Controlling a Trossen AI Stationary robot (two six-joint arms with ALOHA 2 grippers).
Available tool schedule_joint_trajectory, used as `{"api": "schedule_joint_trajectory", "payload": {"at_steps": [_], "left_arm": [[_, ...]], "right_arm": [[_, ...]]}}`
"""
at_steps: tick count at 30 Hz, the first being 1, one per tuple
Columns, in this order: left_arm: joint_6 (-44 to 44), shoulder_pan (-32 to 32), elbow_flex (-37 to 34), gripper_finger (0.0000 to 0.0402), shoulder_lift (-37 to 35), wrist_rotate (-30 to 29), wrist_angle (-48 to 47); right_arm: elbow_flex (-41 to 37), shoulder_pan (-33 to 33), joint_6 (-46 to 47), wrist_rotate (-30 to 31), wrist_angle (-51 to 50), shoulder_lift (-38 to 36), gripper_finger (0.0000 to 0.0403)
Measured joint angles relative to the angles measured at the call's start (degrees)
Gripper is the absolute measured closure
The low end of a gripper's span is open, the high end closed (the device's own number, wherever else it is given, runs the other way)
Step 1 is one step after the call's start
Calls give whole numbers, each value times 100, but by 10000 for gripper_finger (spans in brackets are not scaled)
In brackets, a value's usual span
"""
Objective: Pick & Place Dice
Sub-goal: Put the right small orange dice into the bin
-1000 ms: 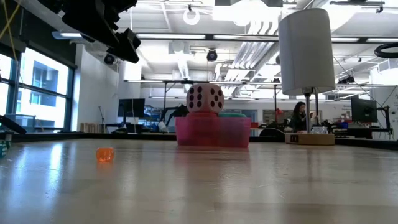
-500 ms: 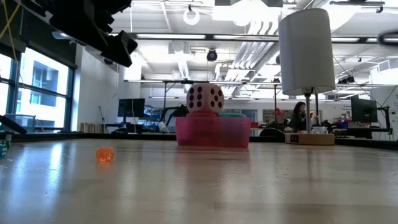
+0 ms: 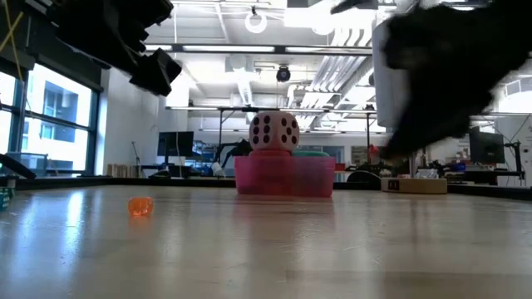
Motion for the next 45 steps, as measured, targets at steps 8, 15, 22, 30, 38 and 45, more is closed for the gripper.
{"api": "schedule_joint_trajectory", "payload": {"at_steps": [8, 15, 22, 30, 38, 45], "left_arm": [[-99, 0, 2, 159, 36, 332, 7], [-367, -15, -9, 159, 237, 333, 78], [-499, -15, -9, 159, 639, 330, 431], [-604, -15, -9, 159, 1185, 329, 940], [-995, -15, -2, 159, 1352, 284, 1528], [-1049, -23, -4, 159, 1351, 278, 1851]], "right_arm": [[5, -1237, -2651, -281, 1544, -6, 366], [9, -1841, -2938, -578, 1489, -74, 363], [5, -2142, -3359, -685, 1479, -223, 365], [9, -2592, -3662, -157, 1447, -337, 365], [11, -3153, -3705, 319, 1409, -339, 364], [11, -3485, -3711, 222, 1405, -263, 332]]}}
